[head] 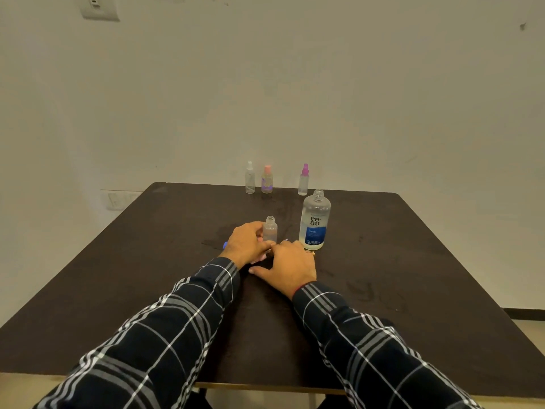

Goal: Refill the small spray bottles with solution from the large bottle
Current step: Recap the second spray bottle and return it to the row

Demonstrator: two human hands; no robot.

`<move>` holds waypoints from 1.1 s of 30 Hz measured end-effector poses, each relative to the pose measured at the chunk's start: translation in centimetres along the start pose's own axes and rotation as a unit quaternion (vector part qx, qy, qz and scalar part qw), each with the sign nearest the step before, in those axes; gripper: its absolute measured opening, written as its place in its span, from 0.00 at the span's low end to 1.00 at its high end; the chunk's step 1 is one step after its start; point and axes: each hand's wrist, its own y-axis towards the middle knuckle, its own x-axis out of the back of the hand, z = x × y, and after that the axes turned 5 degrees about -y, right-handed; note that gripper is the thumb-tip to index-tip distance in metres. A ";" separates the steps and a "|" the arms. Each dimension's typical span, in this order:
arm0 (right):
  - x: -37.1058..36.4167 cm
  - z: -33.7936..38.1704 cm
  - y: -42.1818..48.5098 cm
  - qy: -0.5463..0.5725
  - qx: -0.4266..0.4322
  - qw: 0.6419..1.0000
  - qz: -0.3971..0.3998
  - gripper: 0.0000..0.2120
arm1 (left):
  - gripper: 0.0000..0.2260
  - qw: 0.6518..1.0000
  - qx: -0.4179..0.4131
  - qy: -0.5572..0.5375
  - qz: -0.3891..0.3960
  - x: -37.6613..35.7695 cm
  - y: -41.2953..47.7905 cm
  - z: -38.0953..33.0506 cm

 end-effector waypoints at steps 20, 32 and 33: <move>0.6 3.4 1.3 0.034 -0.246 0.966 0.076 0.39 | 0.22 1.000 0.001 -0.003 -0.019 -0.4 0.2 0.2; 1.0 4.0 1.4 0.047 -0.243 0.962 0.112 0.32 | 0.21 1.000 0.013 -0.002 -0.013 -0.3 -0.1 -0.1; 1.1 3.8 1.4 0.050 -0.244 0.962 0.112 0.30 | 0.21 1.000 0.014 0.001 -0.012 -0.2 -0.1 -0.2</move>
